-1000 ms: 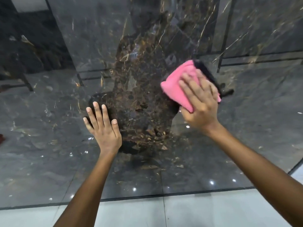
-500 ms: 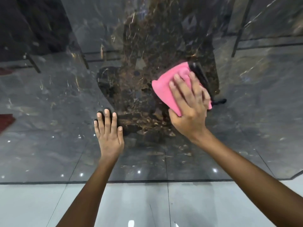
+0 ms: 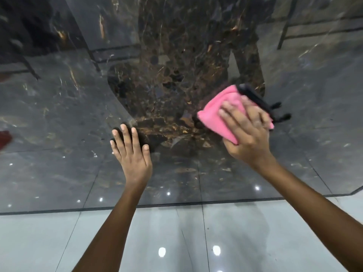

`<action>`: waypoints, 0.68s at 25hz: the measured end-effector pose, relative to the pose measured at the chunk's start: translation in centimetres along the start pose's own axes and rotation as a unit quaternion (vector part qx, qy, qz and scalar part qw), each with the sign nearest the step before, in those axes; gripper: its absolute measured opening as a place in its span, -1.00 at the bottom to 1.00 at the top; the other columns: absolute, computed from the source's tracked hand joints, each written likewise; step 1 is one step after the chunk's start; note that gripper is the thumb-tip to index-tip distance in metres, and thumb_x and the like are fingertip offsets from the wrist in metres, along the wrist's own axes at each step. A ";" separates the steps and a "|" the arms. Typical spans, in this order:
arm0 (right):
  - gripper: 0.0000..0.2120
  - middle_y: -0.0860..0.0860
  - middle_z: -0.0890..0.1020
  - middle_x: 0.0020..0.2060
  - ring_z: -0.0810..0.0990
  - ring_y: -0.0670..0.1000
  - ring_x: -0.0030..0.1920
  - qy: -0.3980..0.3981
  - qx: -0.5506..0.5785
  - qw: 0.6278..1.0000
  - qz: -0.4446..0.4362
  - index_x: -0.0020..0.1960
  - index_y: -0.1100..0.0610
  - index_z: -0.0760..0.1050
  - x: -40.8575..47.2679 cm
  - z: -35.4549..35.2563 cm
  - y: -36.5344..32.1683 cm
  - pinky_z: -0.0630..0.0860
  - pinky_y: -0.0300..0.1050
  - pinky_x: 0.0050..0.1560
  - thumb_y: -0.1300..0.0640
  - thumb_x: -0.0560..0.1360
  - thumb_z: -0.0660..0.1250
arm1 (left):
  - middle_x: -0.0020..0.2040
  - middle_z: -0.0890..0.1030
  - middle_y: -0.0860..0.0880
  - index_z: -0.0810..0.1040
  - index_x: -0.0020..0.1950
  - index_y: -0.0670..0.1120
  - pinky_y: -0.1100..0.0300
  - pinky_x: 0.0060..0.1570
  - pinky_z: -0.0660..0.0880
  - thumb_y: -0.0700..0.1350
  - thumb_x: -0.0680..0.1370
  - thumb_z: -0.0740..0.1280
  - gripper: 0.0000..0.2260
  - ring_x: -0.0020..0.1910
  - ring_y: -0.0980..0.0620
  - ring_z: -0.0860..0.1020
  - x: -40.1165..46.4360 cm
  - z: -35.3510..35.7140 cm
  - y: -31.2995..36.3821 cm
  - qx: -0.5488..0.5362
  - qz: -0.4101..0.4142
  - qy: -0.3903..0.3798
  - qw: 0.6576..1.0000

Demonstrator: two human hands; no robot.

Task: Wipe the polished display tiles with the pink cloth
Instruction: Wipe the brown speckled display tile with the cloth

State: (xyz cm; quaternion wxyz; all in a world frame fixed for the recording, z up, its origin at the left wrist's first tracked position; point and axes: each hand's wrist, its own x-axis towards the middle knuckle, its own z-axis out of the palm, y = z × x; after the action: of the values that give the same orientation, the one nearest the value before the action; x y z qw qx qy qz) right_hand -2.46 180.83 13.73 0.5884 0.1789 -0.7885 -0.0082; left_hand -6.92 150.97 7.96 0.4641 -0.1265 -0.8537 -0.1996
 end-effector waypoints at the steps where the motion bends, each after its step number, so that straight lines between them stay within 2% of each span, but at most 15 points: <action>1: -0.45 -0.01 0.31 0.46 0.22 0.11 0.48 0.012 -0.014 0.998 0.052 0.45 0.10 0.29 -1.6 0.0 0.1 0.27 0.08 0.28 0.15 0.46 0.26 | 0.59 -0.24 0.10 -0.17 0.60 0.04 -0.03 0.52 -0.22 0.04 0.69 -0.08 -0.50 0.57 0.00 -0.24 -0.9 0.5 0.0 -0.004 -0.002 0.002 1.000; 2: -0.40 -0.01 0.22 0.50 0.27 0.16 0.44 0.004 -0.042 0.997 0.067 0.49 0.10 0.22 -4.3 0.5 -0.8 0.28 0.06 0.22 0.12 0.47 0.24 | 0.59 -0.24 0.09 -0.18 0.60 0.04 -0.04 0.52 -0.21 0.05 0.70 -0.09 -0.51 0.57 -0.01 -0.24 -1.7 0.9 -0.1 -0.002 0.000 0.007 1.000; 3: -0.36 0.00 0.16 0.52 0.33 0.19 0.35 -0.035 -0.075 0.996 0.023 0.52 0.10 0.15 -7.6 1.6 -2.5 0.30 0.04 0.12 0.11 0.46 0.22 | 0.59 -0.24 0.09 -0.18 0.60 0.04 -0.04 0.52 -0.21 0.05 0.70 -0.10 -0.51 0.57 -0.01 -0.24 -2.0 1.4 -0.1 0.003 0.001 0.010 1.000; 4: -0.32 0.01 0.17 0.50 0.35 0.17 0.27 -0.111 -0.092 0.987 -0.072 0.51 0.09 0.13 -10.8 2.7 -4.7 0.30 0.02 0.03 0.14 0.43 0.23 | 0.59 -0.25 0.10 -0.19 0.60 0.04 -0.04 0.52 -0.22 0.05 0.70 -0.11 -0.51 0.56 0.00 -0.25 -2.1 1.7 -0.2 0.002 -0.006 0.007 1.000; 6: -0.21 -0.08 0.22 0.43 0.20 0.11 0.39 -0.250 -0.055 0.935 -0.246 0.47 0.03 0.14 -13.8 3.9 -8.1 0.28 -0.03 0.07 0.18 0.28 0.31 | 0.58 -0.26 0.11 -0.20 0.60 0.05 -0.02 0.52 -0.25 0.05 0.70 -0.13 -0.51 0.56 0.01 -0.27 -1.9 1.9 0.1 -0.006 -0.016 0.002 1.000; 7: -0.20 -0.10 0.22 0.44 0.11 0.07 0.45 -0.249 -0.043 0.932 -0.259 0.48 0.01 0.14 -13.0 4.0 -8.6 0.26 -0.04 0.12 0.19 0.28 0.32 | 0.58 -0.26 0.12 -0.19 0.60 0.05 -0.01 0.52 -0.25 0.05 0.70 -0.13 -0.51 0.56 0.02 -0.27 -2.1 1.9 0.0 -0.007 -0.015 0.001 1.000; 8: -0.22 -0.09 0.20 0.47 0.07 0.04 0.49 -0.204 -0.029 0.952 -0.225 0.50 0.01 0.14 -10.9 4.1 -8.9 0.26 -0.01 0.14 0.21 0.32 0.31 | 0.58 -0.25 0.11 -0.18 0.60 0.05 0.01 0.52 -0.25 0.06 0.70 -0.12 -0.51 0.56 0.02 -0.26 -2.3 1.7 -0.6 -0.005 -0.005 -0.001 1.000; 10: -0.34 -0.06 0.22 0.48 0.06 0.03 0.53 -0.066 0.031 0.997 -0.024 0.52 0.02 0.15 -5.3 3.7 -8.8 0.28 0.03 0.18 0.23 0.46 0.25 | 0.59 -0.24 0.10 -0.16 0.60 0.06 0.04 0.52 -0.25 0.05 0.70 -0.10 -0.52 0.56 0.04 -0.25 -2.7 1.4 -2.4 0.002 0.050 -0.005 0.999; 11: -0.42 -0.04 0.27 0.45 0.09 0.04 0.52 0.000 0.043 0.997 0.069 0.50 0.03 0.18 -2.6 3.8 -8.8 0.30 0.06 0.19 0.22 0.51 0.23 | 0.59 -0.24 0.09 -0.16 0.60 0.06 0.07 0.52 -0.25 0.05 0.70 -0.10 -0.52 0.56 0.05 -0.25 -2.8 1.4 -3.4 0.010 0.084 -0.007 0.996; 12: -0.47 -0.01 0.32 0.40 0.16 0.07 0.50 0.030 0.047 0.992 0.116 0.48 0.06 0.21 -1.5 4.5 -9.0 0.33 0.08 0.18 0.20 0.53 0.21 | 0.59 -0.24 0.08 -0.16 0.60 0.06 0.08 0.52 -0.26 0.04 0.70 -0.10 -0.52 0.56 0.05 -0.25 -2.9 1.5 -4.3 0.020 0.114 -0.004 0.993; 13: -0.49 0.02 0.33 0.39 0.25 0.10 0.44 0.027 0.044 0.993 0.105 0.48 0.08 0.21 -1.5 5.6 -9.8 0.36 0.06 0.14 0.19 0.54 0.18 | 0.59 -0.24 0.08 -0.16 0.60 0.05 0.09 0.52 -0.26 0.03 0.71 -0.09 -0.52 0.56 0.05 -0.25 -2.8 1.7 -4.7 0.028 0.131 0.003 0.991; 14: -0.48 0.04 0.31 0.40 0.33 0.11 0.38 -0.001 0.028 0.999 0.046 0.49 0.10 0.17 -2.5 6.5 -10.9 0.39 0.02 0.09 0.21 0.54 0.13 | 0.59 -0.23 0.07 -0.15 0.60 0.04 0.08 0.52 -0.25 0.03 0.70 -0.09 -0.52 0.56 0.04 -0.24 -2.7 2.0 -4.6 0.031 0.129 0.013 0.991; 15: -0.46 0.06 0.25 0.44 0.36 0.08 0.33 -0.063 -0.005 0.996 -0.057 0.51 0.12 0.11 -5.2 7.5 -12.4 0.41 0.00 0.07 0.25 0.55 0.07 | 0.59 -0.22 0.07 -0.14 0.60 0.04 0.07 0.52 -0.25 0.03 0.70 -0.09 -0.52 0.57 0.04 -0.23 -2.8 2.4 -4.2 0.025 0.110 0.021 0.993; 16: -0.44 0.05 0.18 0.48 0.36 0.05 0.35 -0.146 -0.031 0.971 -0.186 0.54 0.15 0.02 -9.0 8.2 -13.8 0.42 -0.03 0.13 0.32 0.55 0.01 | 0.59 -0.22 0.07 -0.15 0.60 0.04 0.06 0.52 -0.24 0.03 0.70 -0.09 -0.52 0.57 0.03 -0.23 -3.4 2.7 -3.7 0.016 0.086 0.023 0.996; 17: -0.40 0.03 0.12 0.53 0.30 0.04 0.41 -0.242 -0.065 0.913 -0.323 0.55 0.19 -0.06 -13.1 8.3 -14.7 0.39 -0.06 0.26 0.37 0.54 -0.01 | 0.59 -0.23 0.07 -0.15 0.60 0.03 0.04 0.52 -0.24 0.04 0.70 -0.09 -0.51 0.57 0.02 -0.24 -4.5 3.0 -3.3 0.007 0.070 0.017 0.997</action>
State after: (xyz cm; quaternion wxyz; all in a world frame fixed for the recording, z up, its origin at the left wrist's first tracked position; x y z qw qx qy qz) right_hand -3.02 169.25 -4.24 0.3552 0.3778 -0.8036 -0.2921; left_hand -8.04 149.30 2.01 0.4922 -0.1790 -0.8361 -0.1630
